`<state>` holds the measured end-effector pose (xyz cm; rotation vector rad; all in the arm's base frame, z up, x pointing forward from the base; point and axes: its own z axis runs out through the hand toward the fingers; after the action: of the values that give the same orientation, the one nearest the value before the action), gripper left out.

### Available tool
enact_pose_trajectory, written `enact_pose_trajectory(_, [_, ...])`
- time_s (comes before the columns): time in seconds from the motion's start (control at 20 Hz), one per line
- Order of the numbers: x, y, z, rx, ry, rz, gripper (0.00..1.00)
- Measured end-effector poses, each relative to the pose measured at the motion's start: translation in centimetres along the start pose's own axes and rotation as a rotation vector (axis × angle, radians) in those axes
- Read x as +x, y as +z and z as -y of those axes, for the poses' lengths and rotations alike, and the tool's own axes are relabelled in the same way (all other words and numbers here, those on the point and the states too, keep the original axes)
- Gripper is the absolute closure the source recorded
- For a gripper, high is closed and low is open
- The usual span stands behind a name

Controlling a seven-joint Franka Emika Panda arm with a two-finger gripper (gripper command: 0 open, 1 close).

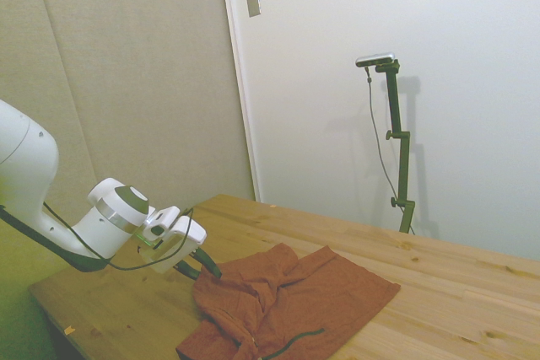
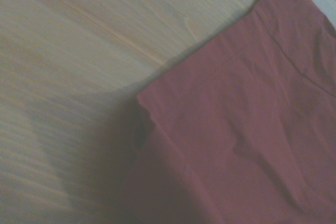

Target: Fold the shorts

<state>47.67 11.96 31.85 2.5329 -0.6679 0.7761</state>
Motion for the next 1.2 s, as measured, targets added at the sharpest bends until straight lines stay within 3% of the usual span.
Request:
enact_pose_trajectory(0.8, [0.6,1.2,0.5,0.007,0.016,0.004,1.0])
enact_pose_trajectory(1.0, [3.0,1.3,-1.3,0.003,0.082,-0.009,1.0])
enact_pose_trajectory(1.2, [7.4,2.3,-6.2,-0.004,0.192,-0.024,1.0])
